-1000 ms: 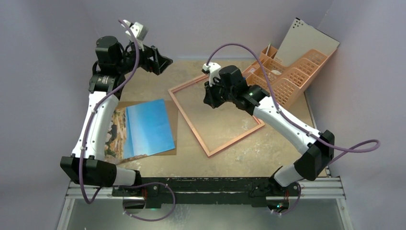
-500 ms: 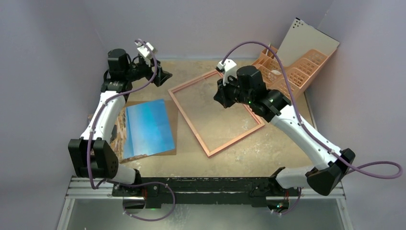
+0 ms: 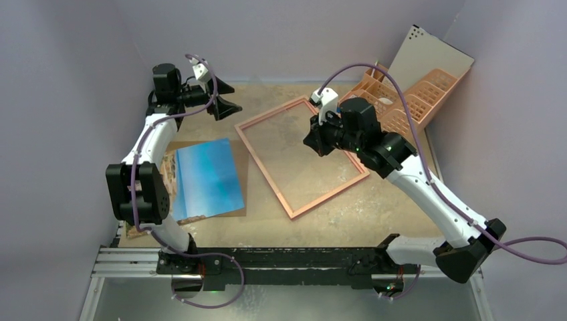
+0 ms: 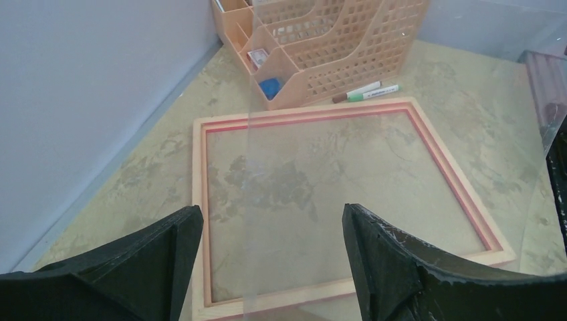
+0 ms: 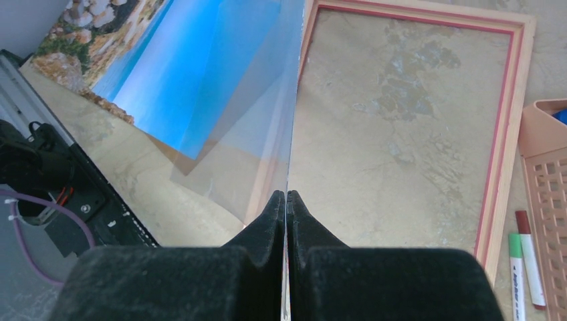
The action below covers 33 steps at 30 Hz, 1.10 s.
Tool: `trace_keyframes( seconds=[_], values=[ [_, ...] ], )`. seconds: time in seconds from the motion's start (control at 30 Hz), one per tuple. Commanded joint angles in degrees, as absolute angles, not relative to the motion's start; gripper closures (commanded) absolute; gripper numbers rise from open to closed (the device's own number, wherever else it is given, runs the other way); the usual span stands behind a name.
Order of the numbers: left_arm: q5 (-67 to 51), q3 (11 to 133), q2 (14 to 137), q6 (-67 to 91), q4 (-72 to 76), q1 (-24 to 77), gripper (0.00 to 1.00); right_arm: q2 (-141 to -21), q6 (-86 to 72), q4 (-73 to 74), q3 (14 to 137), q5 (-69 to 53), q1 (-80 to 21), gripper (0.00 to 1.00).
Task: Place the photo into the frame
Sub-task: Pick up the photo frame item at the center of the board.
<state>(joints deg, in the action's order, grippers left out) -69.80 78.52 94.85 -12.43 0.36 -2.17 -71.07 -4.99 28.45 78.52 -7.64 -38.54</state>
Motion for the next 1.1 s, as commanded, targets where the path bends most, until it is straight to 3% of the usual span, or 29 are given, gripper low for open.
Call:
trace_keyframes(
  seconds=[0.0,0.57,0.83,1.07],
  values=[
    [-75.26,84.35,96.39,-7.70,3.21,-1.32,0.20,-67.92,-3.56,27.45,77.78,-10.92,-38.44,1.00],
    [-85.81,81.90,92.66,0.45,5.44,-0.44,0.24,-61.16,-0.90,24.16,75.28,-14.95,-38.41,1.00],
    [-86.01,79.01,89.75,8.80,12.95,-0.44,0.38,-58.20,-1.66,19.43,76.79,-14.27,-38.41,1.00],
    [-85.91,76.56,89.61,8.77,12.48,-0.44,0.39,-58.19,-2.51,17.08,76.80,-15.54,-38.41,1.00]
  ],
)
